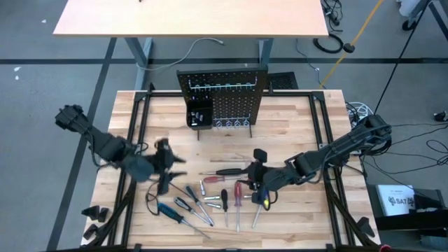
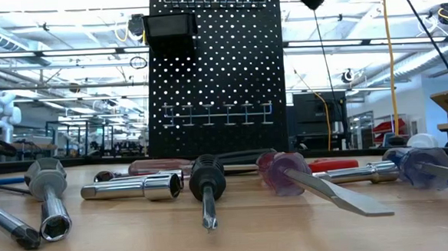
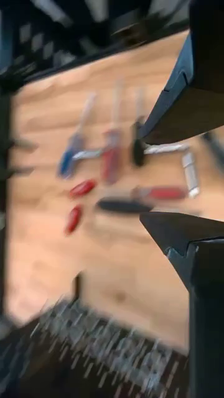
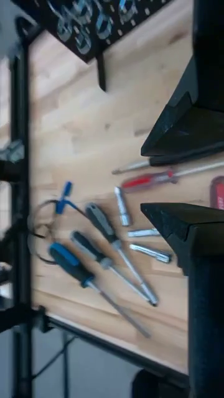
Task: Hang tools onto peg board
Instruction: Put the extension bar into the black bin on the pegboard
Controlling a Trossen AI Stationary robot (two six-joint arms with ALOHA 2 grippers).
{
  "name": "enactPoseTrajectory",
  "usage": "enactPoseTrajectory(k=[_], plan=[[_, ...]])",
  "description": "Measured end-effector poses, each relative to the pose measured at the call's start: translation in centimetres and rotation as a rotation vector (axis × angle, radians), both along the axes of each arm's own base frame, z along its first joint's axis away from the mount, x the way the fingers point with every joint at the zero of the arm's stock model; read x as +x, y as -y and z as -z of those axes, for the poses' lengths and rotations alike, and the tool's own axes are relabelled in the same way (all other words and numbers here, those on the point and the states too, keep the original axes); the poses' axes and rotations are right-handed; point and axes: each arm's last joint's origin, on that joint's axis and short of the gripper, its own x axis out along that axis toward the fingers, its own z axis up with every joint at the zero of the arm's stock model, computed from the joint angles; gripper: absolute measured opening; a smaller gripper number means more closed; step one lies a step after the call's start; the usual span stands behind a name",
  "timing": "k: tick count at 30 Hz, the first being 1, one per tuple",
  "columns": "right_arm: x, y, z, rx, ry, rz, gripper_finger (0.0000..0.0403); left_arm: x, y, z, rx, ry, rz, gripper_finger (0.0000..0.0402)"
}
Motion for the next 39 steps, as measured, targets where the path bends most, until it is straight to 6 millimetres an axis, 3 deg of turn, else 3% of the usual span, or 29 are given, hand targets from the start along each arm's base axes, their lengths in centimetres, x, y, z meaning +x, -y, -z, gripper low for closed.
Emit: enactPoseTrajectory(k=[9, 16, 21, 31, 39], plan=[[2.6, -1.5, 3.9, 0.042, -0.051, -0.095, 0.0121, 1.2, 2.9, 5.0, 0.04, -0.058, 0.071, 0.0189], [5.1, -2.5, 7.8, 0.033, -0.039, -0.214, 0.0121, 3.0, 4.5, 7.3, 0.078, -0.082, 0.071, 0.0189], [6.1, -2.6, 9.4, -0.014, -0.022, -0.24, 0.0127, 3.1, 4.9, 7.6, 0.099, -0.08, 0.091, 0.0189], [9.2, -2.7, 10.7, -0.042, -0.068, -0.251, 0.018, 1.9, 4.0, 8.1, 0.158, -0.038, 0.033, 0.0189], [11.7, -2.7, 12.7, -0.073, -0.217, -0.225, 0.0172, 2.1, 4.2, 7.8, 0.149, -0.003, 0.037, 0.0189]])
